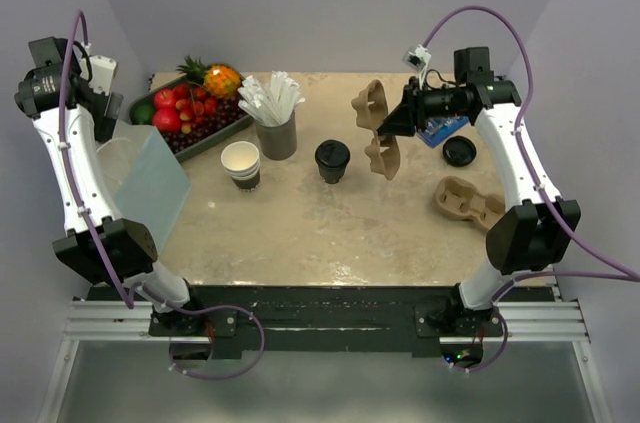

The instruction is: Pack the takeout coffee

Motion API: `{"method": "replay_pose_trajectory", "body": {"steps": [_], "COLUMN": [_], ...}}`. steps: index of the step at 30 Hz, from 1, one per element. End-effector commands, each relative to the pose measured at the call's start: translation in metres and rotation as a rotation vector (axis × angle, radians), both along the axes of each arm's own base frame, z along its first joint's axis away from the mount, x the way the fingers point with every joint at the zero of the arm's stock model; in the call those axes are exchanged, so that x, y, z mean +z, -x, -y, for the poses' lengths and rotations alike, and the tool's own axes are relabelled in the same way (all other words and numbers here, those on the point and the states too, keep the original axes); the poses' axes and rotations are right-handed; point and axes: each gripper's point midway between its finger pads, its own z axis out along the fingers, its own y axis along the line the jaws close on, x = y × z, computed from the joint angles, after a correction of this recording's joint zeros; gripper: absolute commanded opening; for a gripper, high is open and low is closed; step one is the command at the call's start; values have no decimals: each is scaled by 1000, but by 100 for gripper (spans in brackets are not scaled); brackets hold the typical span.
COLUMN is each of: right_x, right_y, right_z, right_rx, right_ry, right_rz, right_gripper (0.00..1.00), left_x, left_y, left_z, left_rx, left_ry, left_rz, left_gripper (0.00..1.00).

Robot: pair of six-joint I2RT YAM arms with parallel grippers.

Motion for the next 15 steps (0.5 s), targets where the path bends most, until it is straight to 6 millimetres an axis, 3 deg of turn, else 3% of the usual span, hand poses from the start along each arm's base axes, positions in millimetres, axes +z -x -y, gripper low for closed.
{"method": "replay_pose_trajectory", "body": {"steps": [1, 6, 8, 9, 12, 15], "right_x": [23, 19, 19, 17, 16, 14], "right_y": [7, 11, 14, 15, 18, 19], "right_z": [-5, -6, -7, -7, -6, -7], "right_rx": [49, 49, 52, 52, 52, 56], "right_ry": [-41, -34, -34, -34, -30, -30], "right_rz": [43, 33, 33, 29, 25, 20], "right_gripper": [0, 0, 0, 0, 0, 0], "left_x": [-3, -29, -26, -11, 26, 43], "left_y": [9, 28, 33, 31, 23, 18], "left_z": [-4, -12, -21, -27, -22, -9], "left_rx": [48, 94, 124, 138, 88, 36], "left_ry": [5, 30, 17, -1, -25, 9], "left_rz": [10, -76, -73, -27, 96, 166], "left_gripper": [70, 70, 69, 70, 82, 85]}}
